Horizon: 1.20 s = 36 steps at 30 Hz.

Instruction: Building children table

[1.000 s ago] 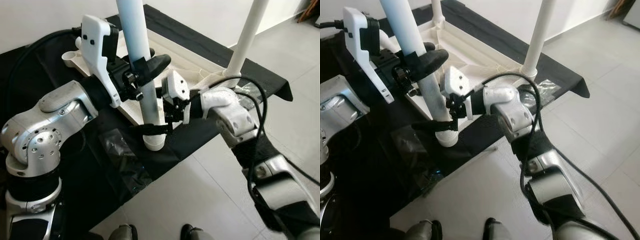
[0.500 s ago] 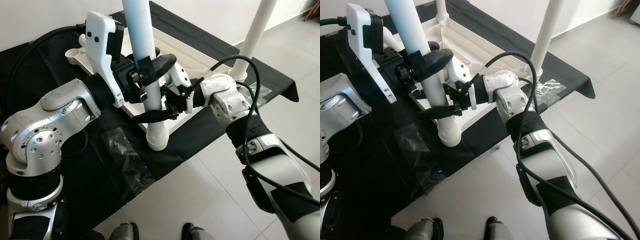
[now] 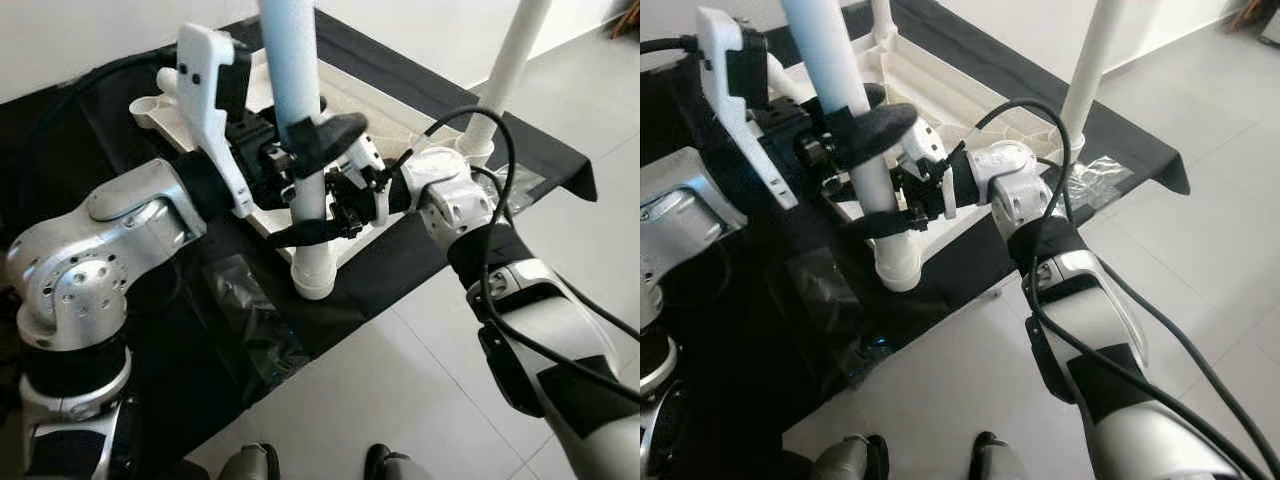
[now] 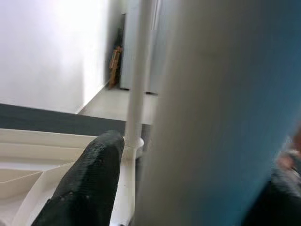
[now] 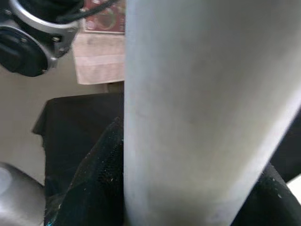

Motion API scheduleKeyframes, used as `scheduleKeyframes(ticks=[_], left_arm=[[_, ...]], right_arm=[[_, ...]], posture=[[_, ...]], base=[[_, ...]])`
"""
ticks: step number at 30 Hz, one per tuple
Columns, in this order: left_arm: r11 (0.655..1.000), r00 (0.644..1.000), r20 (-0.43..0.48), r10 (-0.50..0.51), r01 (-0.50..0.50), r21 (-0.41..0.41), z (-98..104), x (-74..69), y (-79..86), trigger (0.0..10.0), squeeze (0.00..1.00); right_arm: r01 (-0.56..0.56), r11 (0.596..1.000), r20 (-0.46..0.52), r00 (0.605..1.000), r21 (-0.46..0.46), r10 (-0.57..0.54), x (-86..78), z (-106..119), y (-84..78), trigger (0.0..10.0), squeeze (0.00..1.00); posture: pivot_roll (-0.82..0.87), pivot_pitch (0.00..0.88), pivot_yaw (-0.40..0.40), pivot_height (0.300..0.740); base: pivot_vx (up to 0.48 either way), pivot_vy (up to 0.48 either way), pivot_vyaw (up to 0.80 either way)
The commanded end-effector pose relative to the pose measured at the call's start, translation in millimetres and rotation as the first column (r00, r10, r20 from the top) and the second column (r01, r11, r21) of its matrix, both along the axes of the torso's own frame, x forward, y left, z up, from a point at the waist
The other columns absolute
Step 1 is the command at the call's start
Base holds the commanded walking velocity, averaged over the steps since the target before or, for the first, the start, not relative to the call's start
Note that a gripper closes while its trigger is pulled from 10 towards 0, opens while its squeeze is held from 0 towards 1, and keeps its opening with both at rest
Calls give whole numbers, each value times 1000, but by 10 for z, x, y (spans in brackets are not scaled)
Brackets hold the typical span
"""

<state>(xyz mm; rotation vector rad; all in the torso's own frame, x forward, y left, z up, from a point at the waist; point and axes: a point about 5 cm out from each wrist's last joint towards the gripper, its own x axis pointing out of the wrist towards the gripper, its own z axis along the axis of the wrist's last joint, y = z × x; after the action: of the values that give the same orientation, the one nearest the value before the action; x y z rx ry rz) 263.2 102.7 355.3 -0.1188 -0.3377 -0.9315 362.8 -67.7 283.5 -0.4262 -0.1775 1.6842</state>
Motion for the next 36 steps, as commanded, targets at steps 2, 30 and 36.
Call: scheduleKeyframes(ticks=[2,30,36], left_arm=[[1000,1000,7,1,-1,-1,10,-7,-7,10000,0],[999,1000,-15,19,-19,-27,89,24,90,0,0],[999,1000,-7,21,-21,-35,49,-45,112,0,0]], right_arm=[[151,988,89,985,-22,-148,57,-23,34,0,0],[835,542,-226,548,93,-806,-449,-717,603,0,0],[821,557,-237,571,129,-786,-446,-619,636,0,0]], posture=[[103,239,29,740],[84,202,44,740],[81,203,41,740]], base=[[0,0,0],[0,0,0],[0,0,0]])
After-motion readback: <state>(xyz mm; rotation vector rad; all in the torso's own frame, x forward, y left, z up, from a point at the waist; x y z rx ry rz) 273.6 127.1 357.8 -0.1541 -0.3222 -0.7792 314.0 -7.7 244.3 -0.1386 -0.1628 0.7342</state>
